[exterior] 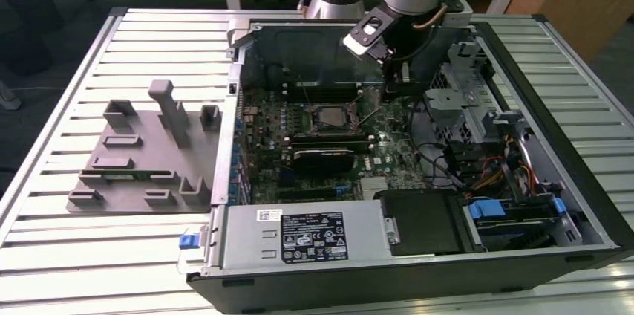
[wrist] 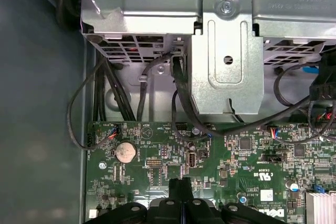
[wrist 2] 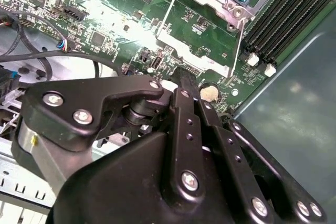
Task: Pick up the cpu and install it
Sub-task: 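Close the cpu cover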
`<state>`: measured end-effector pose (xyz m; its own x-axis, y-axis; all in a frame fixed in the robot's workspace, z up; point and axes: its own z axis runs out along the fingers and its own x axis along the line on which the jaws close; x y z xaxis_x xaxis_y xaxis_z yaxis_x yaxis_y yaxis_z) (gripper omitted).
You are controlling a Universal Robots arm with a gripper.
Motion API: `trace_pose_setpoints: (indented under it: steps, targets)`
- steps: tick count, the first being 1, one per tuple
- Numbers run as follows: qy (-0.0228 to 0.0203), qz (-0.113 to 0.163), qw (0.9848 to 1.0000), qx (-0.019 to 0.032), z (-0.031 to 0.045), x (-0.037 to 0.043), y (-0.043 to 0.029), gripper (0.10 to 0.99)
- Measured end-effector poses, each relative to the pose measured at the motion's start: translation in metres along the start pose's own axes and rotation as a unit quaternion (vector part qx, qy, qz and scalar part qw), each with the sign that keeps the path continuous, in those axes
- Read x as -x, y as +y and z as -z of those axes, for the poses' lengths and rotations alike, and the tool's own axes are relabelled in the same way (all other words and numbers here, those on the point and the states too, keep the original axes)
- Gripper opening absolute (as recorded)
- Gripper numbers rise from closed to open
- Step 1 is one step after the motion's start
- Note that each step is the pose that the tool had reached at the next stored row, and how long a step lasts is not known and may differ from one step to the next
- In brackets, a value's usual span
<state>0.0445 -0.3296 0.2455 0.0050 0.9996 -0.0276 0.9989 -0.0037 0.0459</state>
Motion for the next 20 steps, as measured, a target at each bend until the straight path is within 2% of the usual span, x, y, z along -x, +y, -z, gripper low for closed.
trace_pose_setpoints:
  steps: [4, 9, 18, 20]
  targets:
    - [0.0000, 0.000, 1.0000, 0.0000, 0.0001, 0.0000, -0.0051, 0.106]
    - [0.0000, 0.000, 1.0000, 0.0000, 0.0006, 0.0001, -0.0158, 0.106]
    - [0.0017, -0.001, 1.0000, 0.0008, 0.0019, -0.0001, -0.0463, 0.106]
    - [0.0016, -0.001, 1.0000, 0.0008, 0.0022, -0.0001, -0.0503, 0.106]
